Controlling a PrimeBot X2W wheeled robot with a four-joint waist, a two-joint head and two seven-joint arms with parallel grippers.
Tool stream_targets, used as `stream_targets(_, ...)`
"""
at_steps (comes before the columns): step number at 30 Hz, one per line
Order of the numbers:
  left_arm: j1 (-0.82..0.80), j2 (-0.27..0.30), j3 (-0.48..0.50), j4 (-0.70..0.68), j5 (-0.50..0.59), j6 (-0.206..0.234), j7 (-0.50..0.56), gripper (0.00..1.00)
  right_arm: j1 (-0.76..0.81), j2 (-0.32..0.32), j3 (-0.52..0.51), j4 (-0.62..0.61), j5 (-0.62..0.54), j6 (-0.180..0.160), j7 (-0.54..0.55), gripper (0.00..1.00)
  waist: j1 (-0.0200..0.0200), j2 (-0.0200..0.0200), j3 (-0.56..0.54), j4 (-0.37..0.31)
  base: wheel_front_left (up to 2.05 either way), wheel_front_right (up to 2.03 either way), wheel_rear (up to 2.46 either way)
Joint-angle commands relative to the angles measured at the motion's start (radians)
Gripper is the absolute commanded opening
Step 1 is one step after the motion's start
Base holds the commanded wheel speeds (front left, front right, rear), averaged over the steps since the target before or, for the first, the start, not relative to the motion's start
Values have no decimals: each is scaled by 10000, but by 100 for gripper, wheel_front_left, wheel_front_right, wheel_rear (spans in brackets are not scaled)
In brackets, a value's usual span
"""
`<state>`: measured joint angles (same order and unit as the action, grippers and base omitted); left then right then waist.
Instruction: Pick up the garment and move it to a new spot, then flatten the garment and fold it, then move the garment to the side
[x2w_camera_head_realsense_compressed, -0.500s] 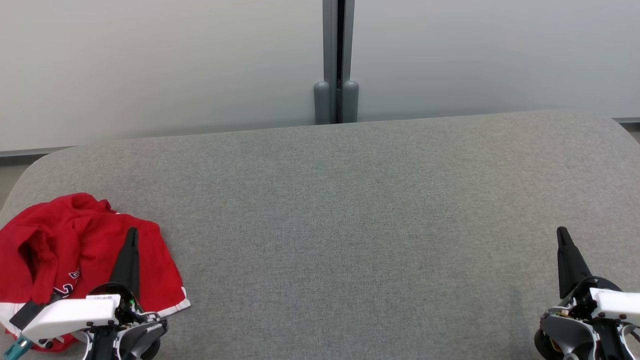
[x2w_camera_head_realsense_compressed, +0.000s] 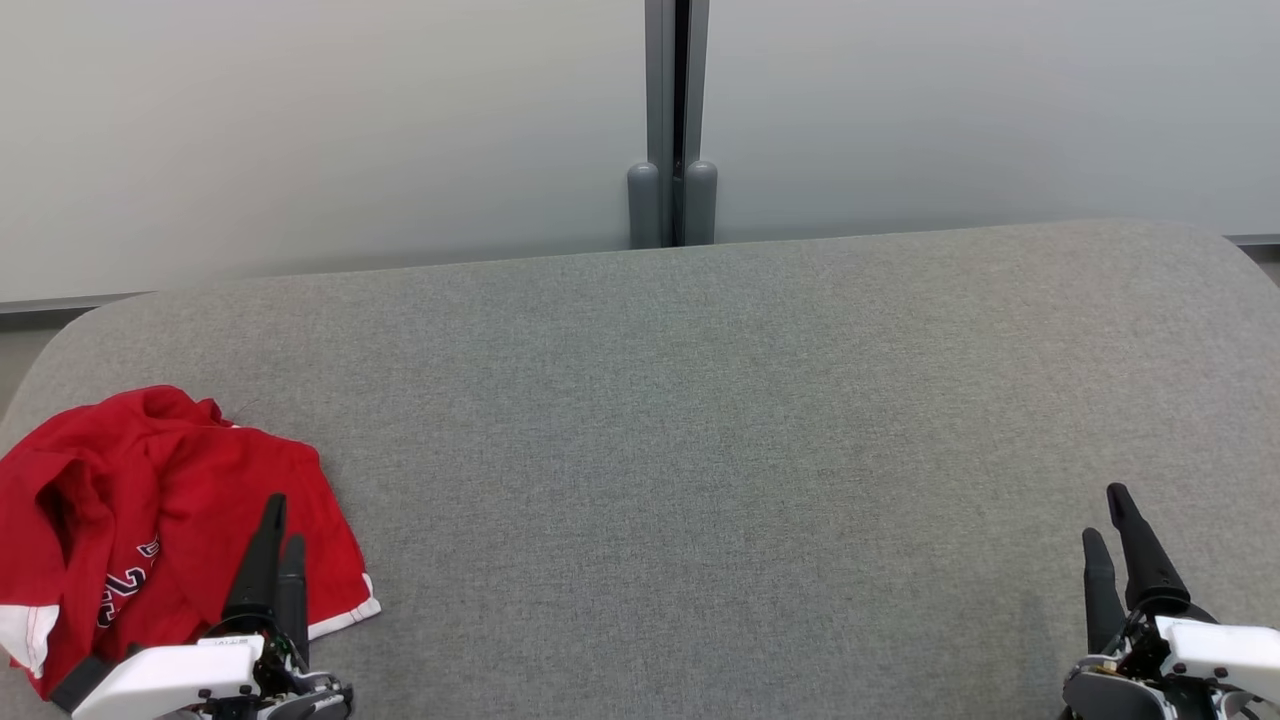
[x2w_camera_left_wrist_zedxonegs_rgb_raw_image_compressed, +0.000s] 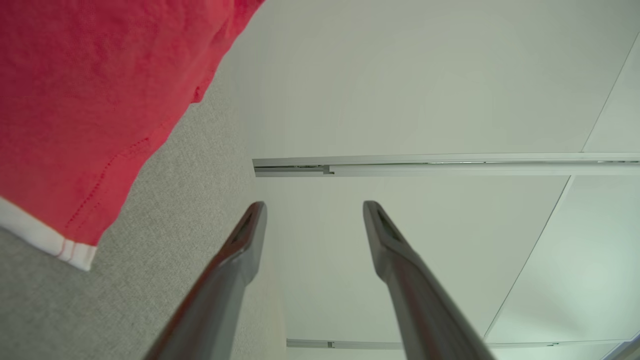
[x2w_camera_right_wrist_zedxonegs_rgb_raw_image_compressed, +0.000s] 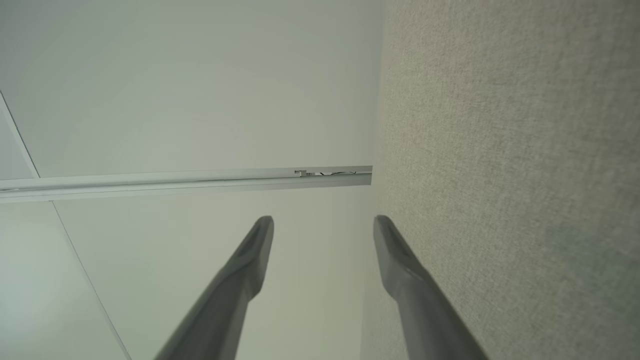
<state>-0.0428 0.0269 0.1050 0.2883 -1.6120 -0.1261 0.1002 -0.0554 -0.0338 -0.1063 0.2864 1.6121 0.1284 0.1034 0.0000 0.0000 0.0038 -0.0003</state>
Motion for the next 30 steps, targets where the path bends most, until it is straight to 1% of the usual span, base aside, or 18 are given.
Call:
stream_targets(1,-201,108,-34,-309,75,-18,-146,100,-177,-75,102,-260,-166,20,-170,100,0,0,3,1,0,0,0)
stream_targets(7,-195,122,128,-575,416,-21,-440,100,-189,-86,119,-355,-591,22,-468,100,0,0,10,12,0,0,0)
stream_targets(13,-212,136,225,-776,728,-25,-716,100,-293,-97,21,-479,-1522,23,-745,100,0,0,17,25,0,0,0)
stream_targets(15,-225,139,253,-817,775,-25,-760,100,-321,-98,-54,-519,-1662,23,-789,100,0,0,20,26,0,0,0)
stream_targets(16,-259,143,319,-926,919,-26,-847,100,-383,-101,-134,-646,-2034,24,-875,100,0,0,26,30,0,0,0)
stream_targets(22,-404,155,503,-1382,1469,-29,-1097,100,-588,-111,-109,-1151,-3402,25,-1125,100,0,0,62,23,0,0,0)
stream_targets(30,-613,168,648,-2388,3022,-34,-1403,100,-884,-123,-81,-2033,-6018,27,-1435,100,0,0,134,34,0,0,0)
